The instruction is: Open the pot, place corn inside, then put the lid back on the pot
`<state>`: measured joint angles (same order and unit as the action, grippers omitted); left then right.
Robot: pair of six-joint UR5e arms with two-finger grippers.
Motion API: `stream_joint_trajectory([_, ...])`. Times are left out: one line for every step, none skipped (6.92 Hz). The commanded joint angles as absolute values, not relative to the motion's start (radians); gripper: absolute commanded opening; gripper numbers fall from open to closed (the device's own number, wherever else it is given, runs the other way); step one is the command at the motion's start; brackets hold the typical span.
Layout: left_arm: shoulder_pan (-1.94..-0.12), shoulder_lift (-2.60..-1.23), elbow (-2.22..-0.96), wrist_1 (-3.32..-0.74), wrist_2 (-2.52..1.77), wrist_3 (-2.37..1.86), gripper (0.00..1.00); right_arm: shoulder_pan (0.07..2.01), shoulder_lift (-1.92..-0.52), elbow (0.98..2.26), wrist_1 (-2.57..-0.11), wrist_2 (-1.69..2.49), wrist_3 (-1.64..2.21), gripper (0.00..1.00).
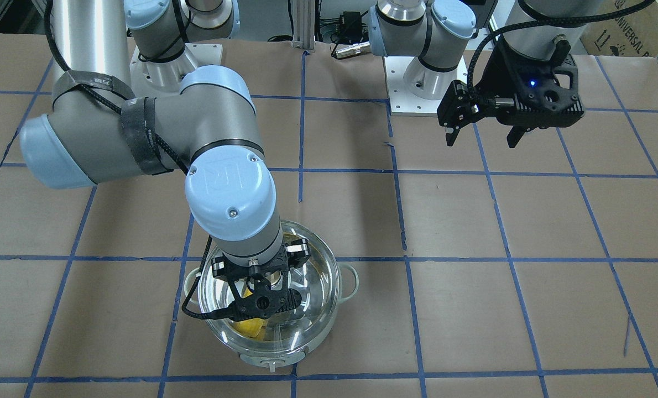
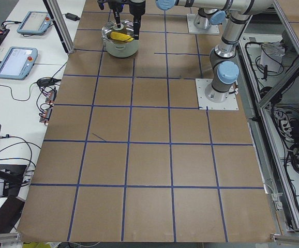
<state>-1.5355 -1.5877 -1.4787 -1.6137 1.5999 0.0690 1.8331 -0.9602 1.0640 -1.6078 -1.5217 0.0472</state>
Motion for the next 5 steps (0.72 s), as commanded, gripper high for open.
stream_joint_trajectory([-1.536,-1.588,-1.479,-1.614,1.598,0.069,1.0,1.833,-0.96,1.065,-1.606,-1.522,0.049,0.05])
stream_joint_trajectory([-1.536,-1.588,-1.479,-1.614,1.598,0.069,1.0,1.835,-0.959,1.065,-1.606,-1.522,0.049,0.05])
stream_joint_trajectory([-1.536,-1.588,-1.479,-1.614,1.598,0.069,1.0,1.835,-0.96,1.065,-1.603,-1.522,0.051,0.05])
stream_joint_trajectory([-1.536,-1.588,-1.479,-1.614,1.598,0.069,1.0,1.835,-0.962,1.065,-1.595,-1.52,0.051,0.05])
stream_joint_trajectory([-1.536,-1.588,-1.479,-1.614,1.598,0.069,1.0,1.835,-0.963,1.065,-1.592,-1.52,0.051,0.05])
